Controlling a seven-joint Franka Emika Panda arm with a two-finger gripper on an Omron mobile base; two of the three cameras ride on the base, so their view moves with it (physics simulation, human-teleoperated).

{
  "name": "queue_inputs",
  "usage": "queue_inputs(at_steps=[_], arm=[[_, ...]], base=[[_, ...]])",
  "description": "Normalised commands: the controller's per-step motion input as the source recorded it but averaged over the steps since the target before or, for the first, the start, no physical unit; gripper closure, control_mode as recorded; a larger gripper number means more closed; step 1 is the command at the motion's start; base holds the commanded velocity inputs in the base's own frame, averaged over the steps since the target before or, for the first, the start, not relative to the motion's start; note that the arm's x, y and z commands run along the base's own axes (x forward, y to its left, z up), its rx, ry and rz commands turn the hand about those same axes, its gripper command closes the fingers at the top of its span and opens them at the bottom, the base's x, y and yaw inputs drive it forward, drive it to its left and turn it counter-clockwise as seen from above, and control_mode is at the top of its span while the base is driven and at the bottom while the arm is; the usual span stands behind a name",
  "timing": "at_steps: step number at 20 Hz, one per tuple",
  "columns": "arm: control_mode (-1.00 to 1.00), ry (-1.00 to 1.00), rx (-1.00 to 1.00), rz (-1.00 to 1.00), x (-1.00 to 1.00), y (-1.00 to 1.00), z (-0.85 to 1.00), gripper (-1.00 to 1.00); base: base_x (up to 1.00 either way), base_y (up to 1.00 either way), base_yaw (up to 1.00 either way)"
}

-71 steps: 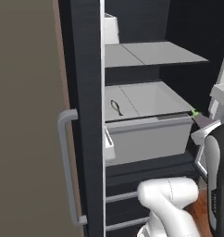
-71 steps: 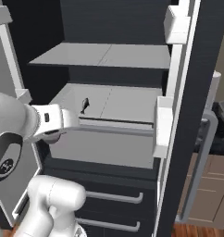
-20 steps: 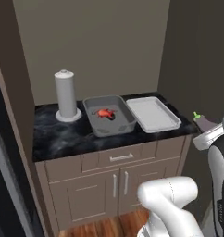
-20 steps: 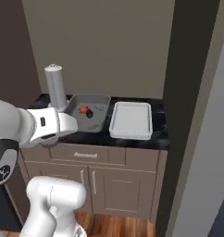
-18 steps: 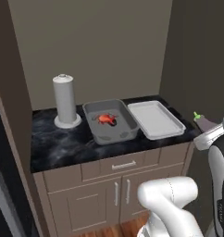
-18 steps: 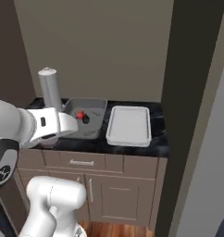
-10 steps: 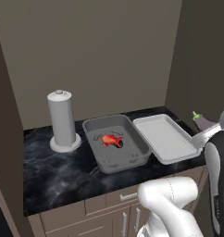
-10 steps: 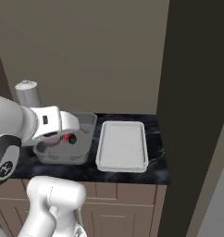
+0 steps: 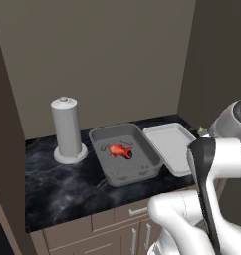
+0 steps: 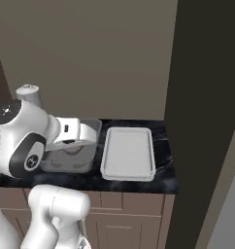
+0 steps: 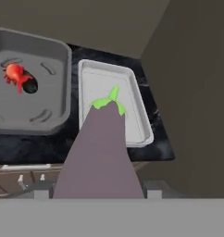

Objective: Place one eggplant and one fish in each tupperware on the nearby counter, to pack two identical lunches.

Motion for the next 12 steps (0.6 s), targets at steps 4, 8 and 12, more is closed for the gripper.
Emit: queue_inputs(at_steps=[4,8,12], arm=[[-1.00,0.18,0.00,-0.02,0.79,-0.53,-0.46,1.00],[-1.00,0.11,0.00,0.00,0.82,-0.39,-0.51,1.00],[-1.00,0.00,0.00,0.00,0.90,-0.06,-0.59,1.00]], base=[[0.00,0.00,0.00],[0.00,0.00,0.00],[0.00,0.00,0.00]])
